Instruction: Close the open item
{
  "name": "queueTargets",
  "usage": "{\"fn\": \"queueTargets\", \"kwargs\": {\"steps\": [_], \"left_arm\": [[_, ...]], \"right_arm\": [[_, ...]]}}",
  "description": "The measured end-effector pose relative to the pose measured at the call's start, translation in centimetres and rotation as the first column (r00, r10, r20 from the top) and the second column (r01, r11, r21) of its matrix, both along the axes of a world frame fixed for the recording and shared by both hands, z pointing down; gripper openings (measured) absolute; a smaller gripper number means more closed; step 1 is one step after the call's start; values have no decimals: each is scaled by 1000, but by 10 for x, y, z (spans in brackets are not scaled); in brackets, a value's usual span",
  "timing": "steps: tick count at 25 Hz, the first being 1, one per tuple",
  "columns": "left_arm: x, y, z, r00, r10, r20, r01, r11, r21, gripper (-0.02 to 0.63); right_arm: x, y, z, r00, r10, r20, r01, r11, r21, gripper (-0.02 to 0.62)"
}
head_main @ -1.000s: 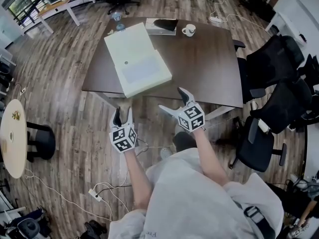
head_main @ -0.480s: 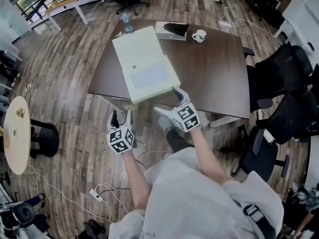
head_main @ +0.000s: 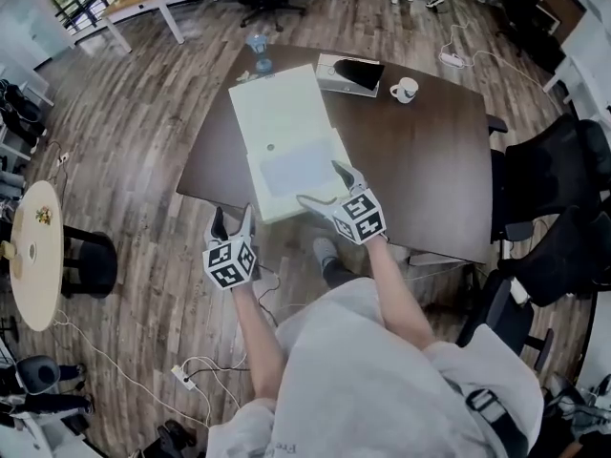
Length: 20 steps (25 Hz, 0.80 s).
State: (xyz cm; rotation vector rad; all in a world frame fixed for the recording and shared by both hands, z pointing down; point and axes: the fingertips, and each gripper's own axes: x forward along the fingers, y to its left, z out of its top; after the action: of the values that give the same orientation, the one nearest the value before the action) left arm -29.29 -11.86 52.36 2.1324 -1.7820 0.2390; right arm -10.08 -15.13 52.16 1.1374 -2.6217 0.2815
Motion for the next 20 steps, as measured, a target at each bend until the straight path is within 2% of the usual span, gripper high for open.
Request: {"fn": "queueTargets", "kwargs": {"steps": [5, 14, 20], "left_arm": [[5, -42, -6, 1000, -8, -2, 8, 1000, -4, 307], [12, -115, -4, 1000, -18, -2, 18, 1000, -9, 307], [20, -151, 5, 1000, -17, -9, 16, 999, -28, 307]], "right_arm": [[0, -44, -1, 999, -32, -33, 32, 999, -5, 511], [13, -130, -4, 1000, -6, 25, 7, 1000, -13, 506], [30, -176, 7, 999, 5, 42, -3, 999, -54, 505]]}}
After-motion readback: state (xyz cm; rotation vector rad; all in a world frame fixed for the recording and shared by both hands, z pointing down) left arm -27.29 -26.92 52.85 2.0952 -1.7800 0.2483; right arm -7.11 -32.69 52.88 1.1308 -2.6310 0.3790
